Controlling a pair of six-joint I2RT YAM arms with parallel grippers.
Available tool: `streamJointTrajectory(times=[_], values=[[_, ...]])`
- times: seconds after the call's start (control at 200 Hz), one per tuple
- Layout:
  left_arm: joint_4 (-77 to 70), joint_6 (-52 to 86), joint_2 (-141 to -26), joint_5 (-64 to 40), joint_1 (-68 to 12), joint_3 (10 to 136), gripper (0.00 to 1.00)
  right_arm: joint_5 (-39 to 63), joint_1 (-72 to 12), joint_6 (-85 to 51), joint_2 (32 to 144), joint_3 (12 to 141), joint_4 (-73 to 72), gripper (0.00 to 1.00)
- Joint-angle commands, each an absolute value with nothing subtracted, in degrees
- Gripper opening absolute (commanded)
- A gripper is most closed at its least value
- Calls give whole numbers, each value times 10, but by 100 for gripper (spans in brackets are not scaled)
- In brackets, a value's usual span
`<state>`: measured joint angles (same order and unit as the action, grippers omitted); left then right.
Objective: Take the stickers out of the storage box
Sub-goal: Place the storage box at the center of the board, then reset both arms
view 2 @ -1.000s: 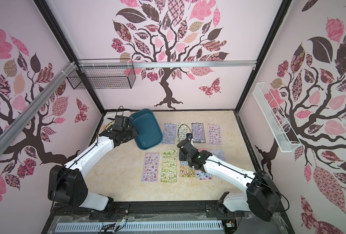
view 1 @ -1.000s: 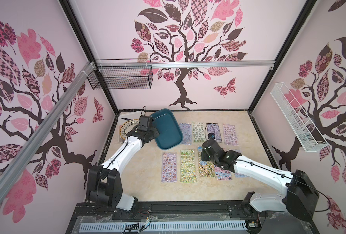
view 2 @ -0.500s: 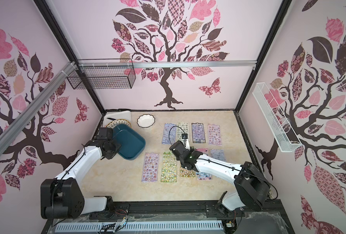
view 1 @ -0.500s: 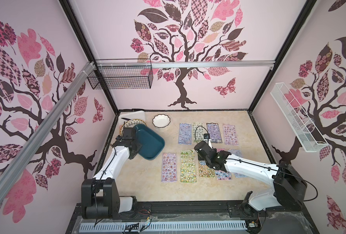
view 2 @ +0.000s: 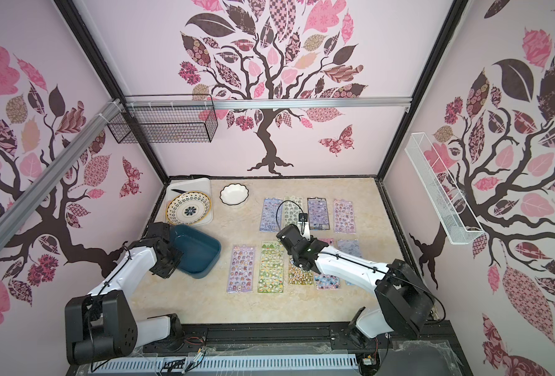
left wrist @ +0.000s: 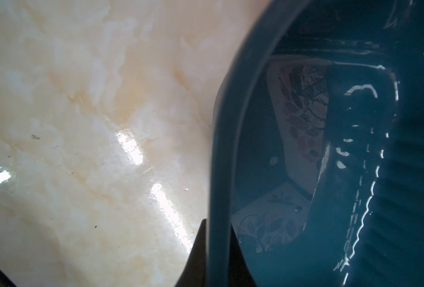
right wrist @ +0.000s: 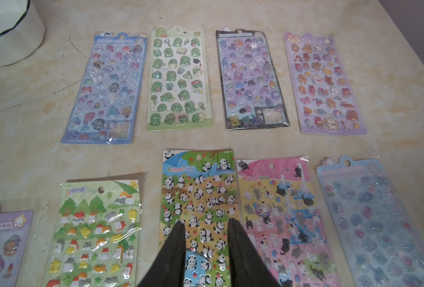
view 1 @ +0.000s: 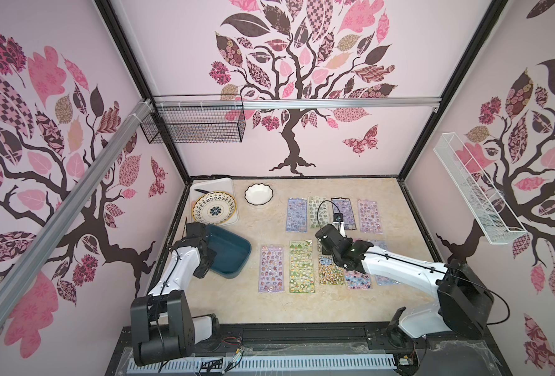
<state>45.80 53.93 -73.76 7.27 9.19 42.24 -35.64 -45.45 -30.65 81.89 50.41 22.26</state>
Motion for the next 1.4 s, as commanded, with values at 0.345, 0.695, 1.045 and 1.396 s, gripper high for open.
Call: streamJointTrajectory(times=[0.345,0.695,1.045,1.396], values=[[477,498,-668,84,92,453,76,-351,-428,-329,796,502,244,34],[477,396,-617,203,10,596,98,-395,-349,-394,689,433,251,57],[36,220,-500,298,-62,485,98,-402,-226,-332,593,402,146,94],[-171,232,-639,249,42,316,98,-308,-13,-282,745,422,92,99]])
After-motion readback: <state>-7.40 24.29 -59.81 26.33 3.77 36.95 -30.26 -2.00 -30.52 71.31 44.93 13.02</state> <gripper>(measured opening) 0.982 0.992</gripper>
